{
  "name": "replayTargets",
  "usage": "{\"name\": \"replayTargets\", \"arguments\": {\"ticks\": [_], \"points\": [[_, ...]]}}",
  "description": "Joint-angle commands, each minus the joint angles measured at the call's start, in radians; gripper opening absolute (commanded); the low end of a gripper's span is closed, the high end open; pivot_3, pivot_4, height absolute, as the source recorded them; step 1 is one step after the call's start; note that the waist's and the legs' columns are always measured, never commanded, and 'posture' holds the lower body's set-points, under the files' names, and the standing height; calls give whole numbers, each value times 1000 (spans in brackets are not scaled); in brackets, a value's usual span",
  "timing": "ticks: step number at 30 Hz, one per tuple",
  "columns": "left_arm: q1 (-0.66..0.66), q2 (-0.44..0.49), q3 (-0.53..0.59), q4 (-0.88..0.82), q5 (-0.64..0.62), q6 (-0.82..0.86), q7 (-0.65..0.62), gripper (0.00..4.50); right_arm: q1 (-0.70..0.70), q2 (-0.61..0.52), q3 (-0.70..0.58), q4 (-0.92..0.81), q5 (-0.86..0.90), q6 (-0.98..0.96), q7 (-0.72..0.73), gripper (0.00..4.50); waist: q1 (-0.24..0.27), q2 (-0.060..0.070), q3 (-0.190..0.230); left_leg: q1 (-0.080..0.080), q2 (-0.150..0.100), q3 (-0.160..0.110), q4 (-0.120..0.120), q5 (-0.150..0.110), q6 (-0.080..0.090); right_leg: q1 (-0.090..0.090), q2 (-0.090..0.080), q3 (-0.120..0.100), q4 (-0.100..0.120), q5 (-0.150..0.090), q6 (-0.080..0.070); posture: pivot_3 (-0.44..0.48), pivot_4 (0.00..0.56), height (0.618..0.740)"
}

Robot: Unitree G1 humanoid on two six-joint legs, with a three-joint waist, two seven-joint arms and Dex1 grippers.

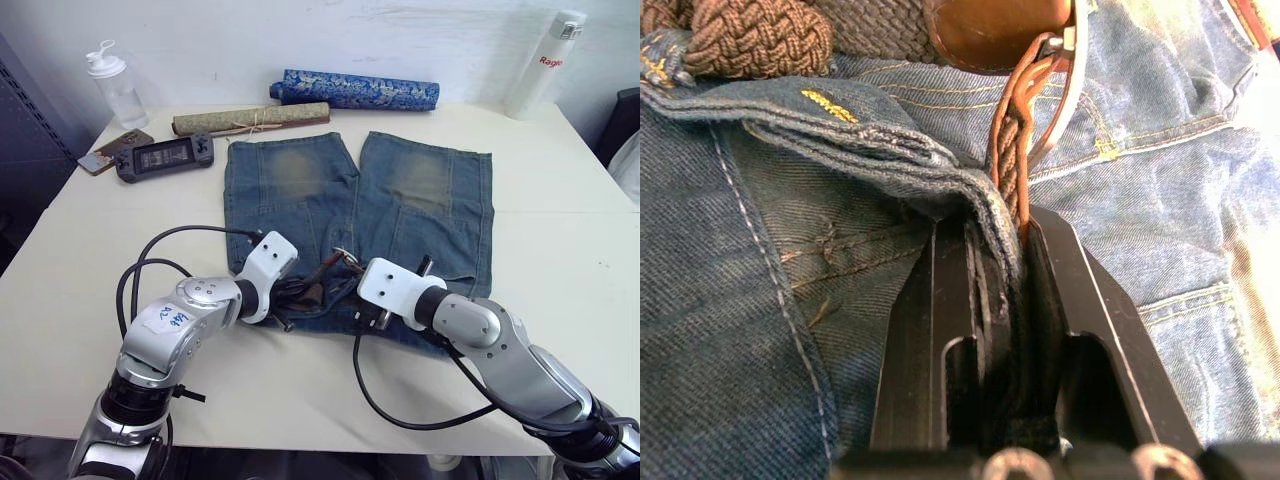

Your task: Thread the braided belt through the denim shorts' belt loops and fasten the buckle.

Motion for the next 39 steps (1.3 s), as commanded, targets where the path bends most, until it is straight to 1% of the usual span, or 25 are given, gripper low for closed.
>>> {"name": "replayTargets", "arguments": {"ticks": [1, 8, 12, 15, 19, 23, 26, 30, 33, 39], "points": [[36, 11, -16, 102, 46, 27, 40, 0, 0, 10, -10, -61, -4, -50, 21, 42, 0, 0, 0, 0, 0, 0, 0, 0, 0, 0, 0, 0, 0, 0, 0, 0, 150, 637], [67, 23, -35, 110, 57, 12, 43, 0, 9, 48, -40, -69, 3, -36, 22, 42, 0, 0, 0, 2, 0, 0, 0, 0, 0, 3, 0, 0, 0, 0, 0, 0, 150, 637], [89, 45, -46, 108, 66, -6, 39, 0, 20, 122, -88, -75, 44, 6, 14, 42, -1, 0, 0, 7, 0, 0, -2, 0, 0, 7, 0, 0, -1, 0, -1, 0, 150, 637], [94, 59, -52, 89, 63, -13, 34, 0, 38, 223, -153, -83, 105, 92, 7, 42, -3, -1, -1, 15, 1, 1, -7, 0, 0, 13, 0, 0, -3, -2, -3, 0, 150, 637], [97, 65, -46, 70, 56, -4, 38, 0, 34, 263, -180, -85, 131, 151, 2, 42, -5, -1, -1, 17, 1, 0, -11, 0, 0, 13, 1, 0, -3, -2, -3, 0, 150, 637], [91, 58, -25, 69, 50, 7, 46, 0, 25, 231, -160, -83, 134, 136, 12, 42, -5, -1, -1, 18, 1, 0, -16, 1, -2, 13, 1, 0, -4, -1, -2, 0, 150, 637], [67, 45, -25, 69, 47, 7, 47, 0, 23, 180, -123, -84, 125, 111, 29, 42, -6, -1, -1, 19, 1, 0, -16, 2, -3, 13, 1, 0, -4, -1, -2, 0, 150, 637], [29, 19, -45, 76, 48, -1, 49, 0, 19, 94, -49, -64, 90, 53, 49, 42, -4, -1, 0, 19, 1, 0, -16, 2, -3, 13, 1, -1, -5, -1, -2, 0, 150, 637], [11, 2, -63, 91, 54, -32, 48, 0, 8, 52, 7, -33, 55, 28, 57, 42, 1, -1, 0, 18, 1, 0, -17, 2, -3, 13, 1, -1, -7, -1, -2, 0, 150, 637], [4, -40, -92, 102, 62, -93, 41, 0, -35, 15, 84, 30, -2, -40, 84, 42, 4, -1, 0, 18, 1, 0, -17, 4, -1, 16, 1, -1, -14, -1, -3, 0, 150, 637]]}}
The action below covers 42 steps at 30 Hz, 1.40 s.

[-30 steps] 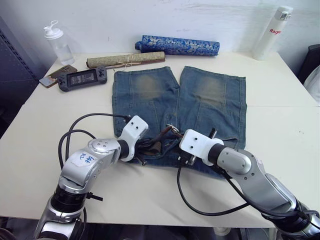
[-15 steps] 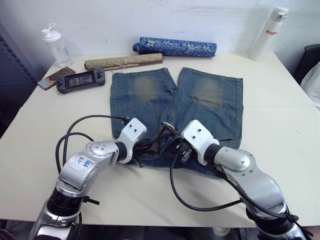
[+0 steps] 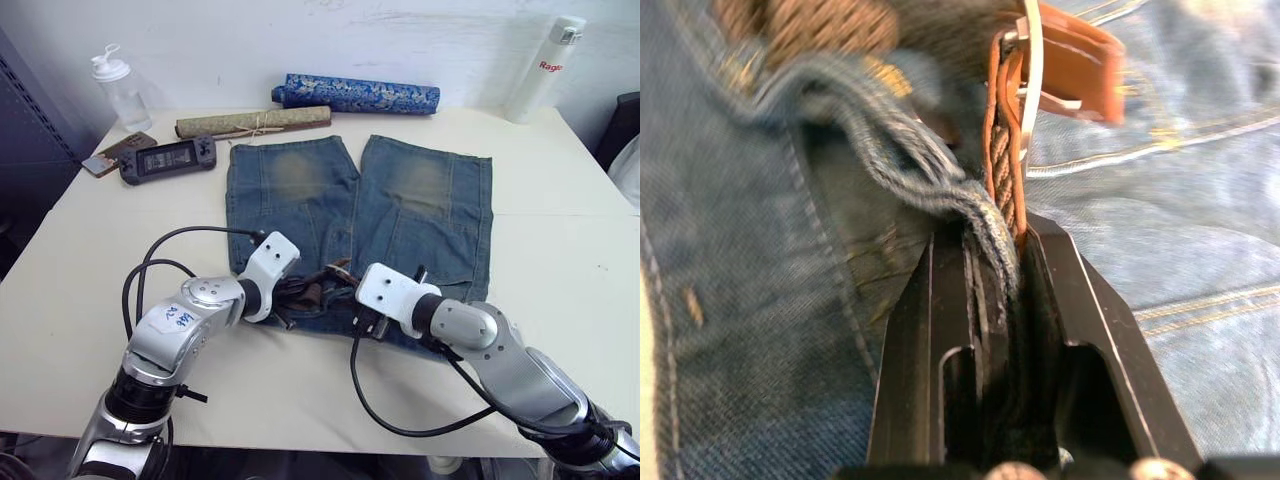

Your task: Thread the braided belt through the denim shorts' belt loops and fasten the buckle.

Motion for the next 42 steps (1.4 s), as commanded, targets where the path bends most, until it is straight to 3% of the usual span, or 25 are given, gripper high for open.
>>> {"name": "replayTargets", "arguments": {"ticks": [1, 12, 13, 16, 21, 26, 29, 36, 42], "points": [[1, -49, -45, 69, 34, -33, 24, 0, -35, -11, 73, 15, -31, -87, 49, 42, 3, 0, 0, 0, 0, 0, 0, 0, 0, 0, 0, 0, -1, 0, 0, 0, 150, 637], [5, -131, -33, 96, 44, -123, -1, 0, 0, 2, 15, 12, -35, -88, 95, 42, 11, -1, 0, -1, -1, -1, 0, 1, 1, 3, 0, 0, -5, 1, 1, 0, 150, 637], [8, -134, -32, 97, 44, -128, -2, 0, 13, 13, -13, -6, -11, -58, 99, 994, 16, -1, 0, -1, -1, -1, 0, 1, 1, 3, 0, 0, -5, 1, 1, 0, 150, 637], [15, -139, -36, 97, 49, -137, -6, 0, 45, 48, -117, -64, 47, 30, 112, 1950, 27, -1, 2, -1, -1, -1, -1, 1, 1, 3, 0, -1, -6, 1, 1, 0, 150, 637], [18, -141, -42, 99, 55, -147, -11, 0, 33, 51, -353, -161, 202, 202, 194, 4423, 35, -1, 5, -3, -2, -2, -1, 1, 2, 3, 0, -1, -10, 2, 0, 0, 150, 637], [17, -143, -43, 104, 60, -154, -14, 0, -74, 50, -584, -169, 414, 334, 305, 4475, 33, -1, 8, -2, -2, -1, -5, 3, 5, 5, 1, -1, -18, 6, -2, 0, 150, 637], [16, -145, -45, 105, 64, -157, -17, 0, -156, 84, -630, -109, 452, 330, 263, 4475, 33, -1, 8, -1, -2, -1, -9, 5, 5, 6, 0, -2, -20, 15, 11, 0, 150, 637], [12, -150, -49, 109, 70, -158, -24, 0, -161, -126, -246, 181, 66, -378, 210, 4475, 34, -1, 9, -1, -2, 1, -16, 9, 6, 8, 0, -2, -34, 21, 13, 0, 150, 637], [11, -152, -51, 106, 72, -155, -28, 0, -151, -153, -156, 336, -71, -645, 222, 4475, 34, -2, 11, -1, -3, 1, -16, 9, 6, 10, -1, -2, -36, 22, 15, 0, 150, 637]]}}
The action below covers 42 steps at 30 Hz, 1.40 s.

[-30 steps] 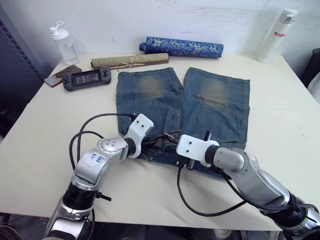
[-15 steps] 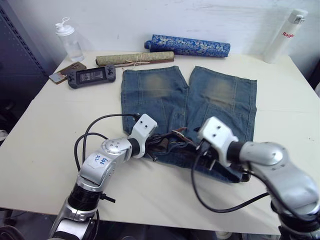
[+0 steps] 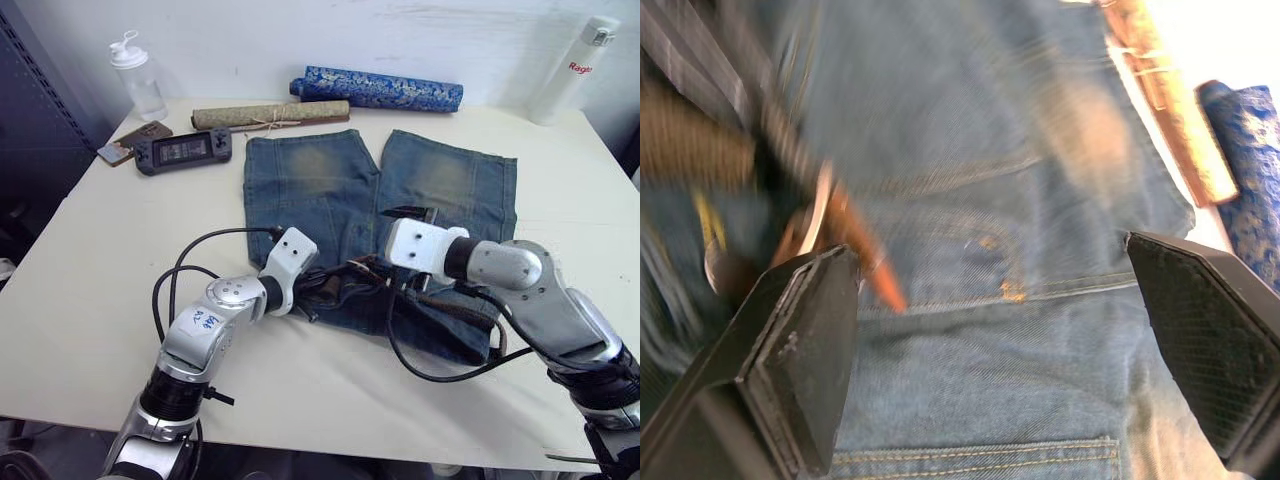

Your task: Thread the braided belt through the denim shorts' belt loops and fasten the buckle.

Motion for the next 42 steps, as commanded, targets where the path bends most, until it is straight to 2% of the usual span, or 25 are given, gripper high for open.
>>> {"name": "replayTargets", "arguments": {"ticks": [1, 8, 9, 12, 14, 17, 18, 19, 20, 26, 29, 31, 32, 38, 40, 42], "points": [[9, -6, -39, 9, 5, 13, -8, 0, -10, 6, 11, 32, -64, -134, 5, 4475, -1, 0, 0, 0, 0, 0, 0, 0, 0, 0, 0, 0, 0, 0, 0, 0, 150, 637], [12, -7, -38, 1, 7, 19, -5, 0, -5, 62, 20, 64, -110, -190, 27, 4475, -4, 0, 1, 0, 0, -1, 0, 0, 0, 0, 0, 0, 1, 0, 0, 0, 150, 637], [12, -6, -38, 1, 7, 19, -5, 0, -3, 71, 21, 63, -114, -189, 30, 4245, -4, 0, 1, 0, 0, -1, 0, 0, 0, 0, 0, 0, 1, 0, 0, 0, 150, 637], [12, -7, -38, 0, 8, 22, -4, 0, 4, 90, 23, 60, -129, -192, 42, 3295, -5, 0, 1, 0, 0, -1, 0, 0, 0, 0, 0, 0, 1, 0, 0, 0, 150, 637], [14, -7, -37, -2, 7, 24, -3, 0, 9, 100, 23, 56, -138, -189, 48, 2200, -5, 0, 1, 0, 0, -1, 0, 0, 0, 0, 0, 0, 1, 0, 0, 0, 150, 637], [13, -7, -36, -3, 7, 26, -3, 0, 16, 109, 21, 49, -147, -184, 58, 928, -6, 1, 1, 0, 0, -1, 0, 0, 0, 0, 0, 0, 1, 0, 0, 0, 150, 637], [13, -7, -36, -3, 8, 27, -2, 0, 19, 111, 20, 46, -149, -181, 62, 732, -7, 1, 1, 0, 0, -1, 0, 0, 0, 0, 0, 0, 2, 0, 0, 0, 150, 637], [13, -8, -35, -3, 8, 27, -2, 0, 22, 112, 19, 44, -152, -179, 65, 176, -9, 1, 1, 0, 0, -1, 0, 1, 0, 0, 0, 0, 2, 0, -1, 0, 150, 637], [13, -8, -35, -3, 8, 27, -1, 0, 25, 114, 18, 41, -153, -176, 69, 43, -9, 1, 1, 1, 0, -1, 0, 1, 0, 0, 1, 0, 2, 0, -1, 0, 150, 637], [15, -4, -27, -12, 3, 22, -12, 0, 33, 128, 9, 31, -157, -163, 76, 43, -10, 1, 1, 1, 0, -1, 0, 1, 0, 0, 1, 0, 2, 0, -1, 0, 150, 637], [42, 1, 46, -67, -58, 26, -48, 1078, 43, 136, 0, 16, -159, -151, 73, 0, -11, 1, 1, 1, 1, -1, 0, 1, 0, -1, 1, 0, 2, 0, -1, 0, 150, 637], [62, 63, 52, -110, -65, 19, -93, 1918, 53, 138, -9, 4, -161, -138, 72, 0, -18, 0, 2, 0, 1, -1, 0, 1, 0, -2, 1, 0, 2, 0, -1, 0, 150, 637], [85, 108, 94, -142, -97, 16, -139, 2333, 59, 138, -15, -3, -163, -133, 69, 0, -24, -1, 2, -1, 1, -1, 0, 1, -1, -4, 1, 0, 4, -1, -2, 0, 150, 637], [184, 301, 329, -178, -307, -10, -385, 2333, 81, 147, -32, -27, -174, -116, 50, 0, -41, 1, 5, -4, 3, -1, 0, 0, -2, -14, 1, 4, 11, -3, -7, 0, 150, 637], [191, 380, 411, -107, -361, -41, -505, 2333, 85, 149, -32, -29, -174, -123, 42, 0, -38, 0, 6, -4, 3, 0, 0, 0, -2, -14, 1, 3, 11, -4, -7, 0, 150, 637], [145, 413, 428, 12, -348, -99, -546, 2333, 86, 154, -31, -27, -177, -138, 33, 0, -39, -2, 8, -5, 4, 0, 0, 1, -4, -15, 1, 2, 15, -4, -9, 0, 150, 637]]}}
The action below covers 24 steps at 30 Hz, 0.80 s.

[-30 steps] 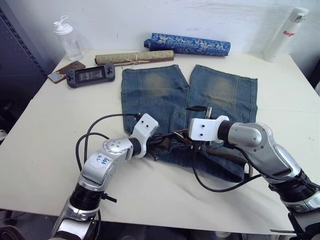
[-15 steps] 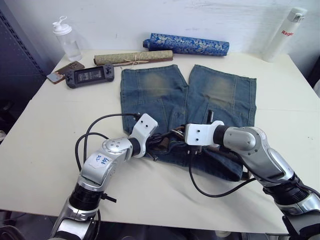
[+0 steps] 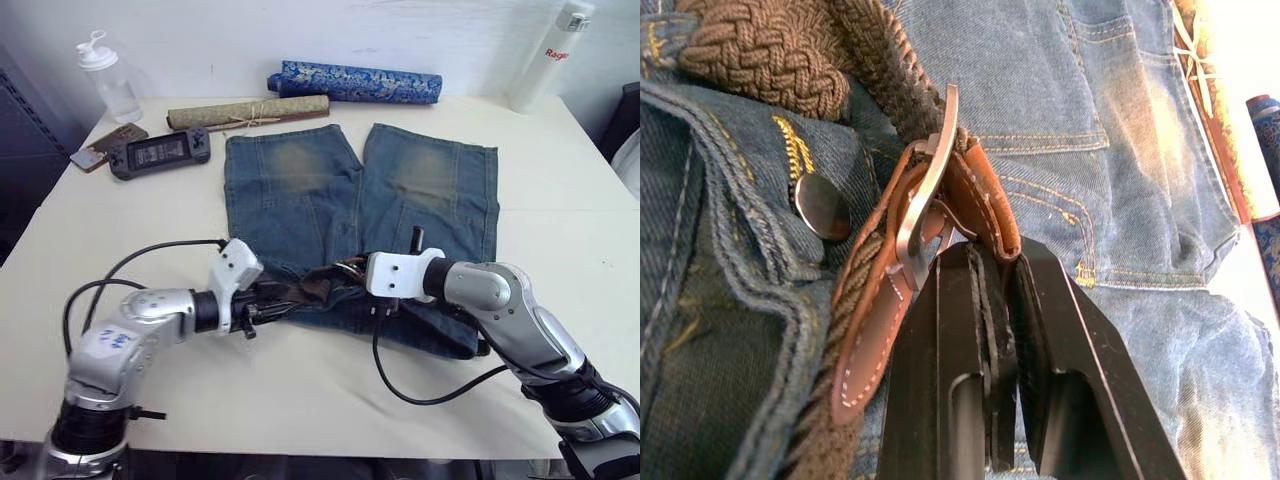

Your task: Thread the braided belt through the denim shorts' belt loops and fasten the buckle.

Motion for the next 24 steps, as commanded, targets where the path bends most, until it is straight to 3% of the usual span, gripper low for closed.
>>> {"name": "replayTargets", "arguments": {"ticks": [1, 3, 7, 8, 9, 16, 21, 24], "points": [[-75, 33, 70, 153, -10, -96, -74, 2333, 2, 8, -27, -36, -14, -24, -22, 0, 1, 1, 0, 0, 0, 0, 0, 0, 0, 0, 0, 0, 0, 0, -1, 0, 150, 637], [-143, 21, 38, 265, 24, -150, -77, 2087, 0, 15, -23, -40, -16, -33, -26, 0, 7, 3, 3, 0, 0, 0, 0, 1, 0, 0, -1, 0, 1, -1, -3, 0, 150, 637], [-256, -20, -7, 439, 52, -246, -122, 745, 2, 22, -24, -53, -11, -48, -23, 0, 3, 2, 3, 0, -2, 0, 0, 2, 0, 1, -1, 0, 1, 2, 0, 0, 150, 637], [-277, -26, -34, 469, 70, -276, -144, 164, 4, 22, -26, -57, -10, -51, -23, 0, 1, 2, 3, 0, -2, -1, 0, 2, 0, 1, -1, 0, 1, 2, 0, 0, 150, 637], [-305, -37, -66, 508, 91, -305, -162, 62, 7, 21, -30, -59, -9, -55, -22, 0, -6, 2, 3, 0, -2, -1, 0, 2, 0, 0, 0, 0, 2, 2, 0, 0, 150, 637], [-399, -87, -264, 776, 287, -552, -265, 62, 26, 5, -64, -81, -2, -65, -25, 0, -21, 2, 3, -1, -1, 1, 0, 2, -1, -1, 0, 0, 2, 1, 0, 0, 150, 637], [-417, -46, -398, 951, 498, -814, -294, 62, 42, 0, -107, -108, 6, -75, -33, 0, -22, 2, 3, -1, -1, 1, 0, 3, -1, -1, 0, 0, 3, 1, 0, 0, 150, 637], [-436, -50, -415, 1064, 554, -914, -273, 62, 61, -11, -178, -131, 38, -114, -49, 0, -21, 2, 3, 1, -1, 1, 0, 3, 0, 0, 0, 0, 3, 1, 0, 0, 150, 637]]}}
